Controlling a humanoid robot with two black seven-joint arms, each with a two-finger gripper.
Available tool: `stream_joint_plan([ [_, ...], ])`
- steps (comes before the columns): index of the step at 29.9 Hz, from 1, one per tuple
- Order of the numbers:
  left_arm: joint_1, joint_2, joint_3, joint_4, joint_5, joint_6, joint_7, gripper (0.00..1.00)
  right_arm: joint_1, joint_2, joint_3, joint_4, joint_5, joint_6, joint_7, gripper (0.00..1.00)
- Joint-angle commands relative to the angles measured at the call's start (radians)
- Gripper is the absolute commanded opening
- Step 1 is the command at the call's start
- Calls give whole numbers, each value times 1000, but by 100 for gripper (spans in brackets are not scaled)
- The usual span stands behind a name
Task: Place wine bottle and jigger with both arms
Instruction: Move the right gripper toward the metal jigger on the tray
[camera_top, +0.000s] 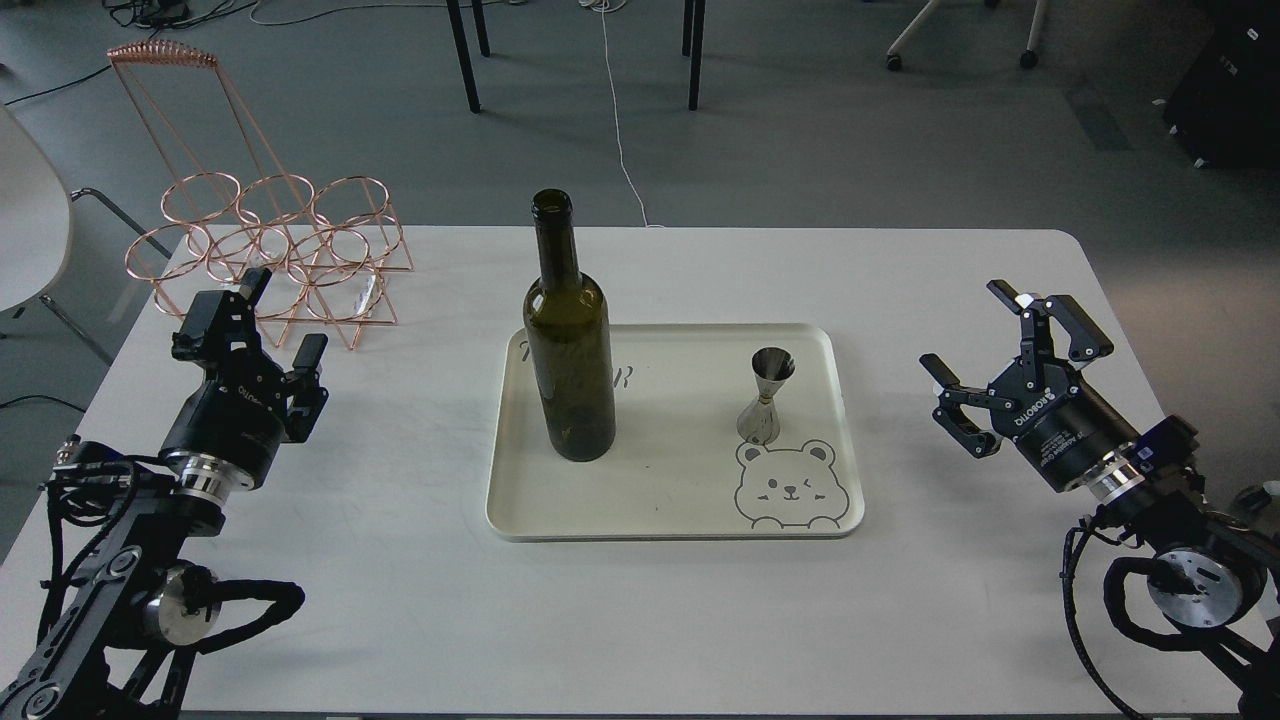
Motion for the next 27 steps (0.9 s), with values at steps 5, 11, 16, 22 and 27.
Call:
stream_joint_plan([
  [5,3,-6,49,-1,-18,10,-16,98,-5,-2,24,-2,0,0,0,99],
  [11,-13,66,55,9,-72,-7,-4,98,12,-43,18,-11,-108,0,0,99],
  [16,-52,100,75,11,-72,12,-7,98,32,-108,18,-1,-440,0,0,99],
  [22,-46,97,96,0,-104,79,-48,98,68,-183,19,108,-970,-83,0,99],
  [27,-44,98,132,-4,-96,81,-168,98,63,-203,-29,200,-1358,-375,0,99],
])
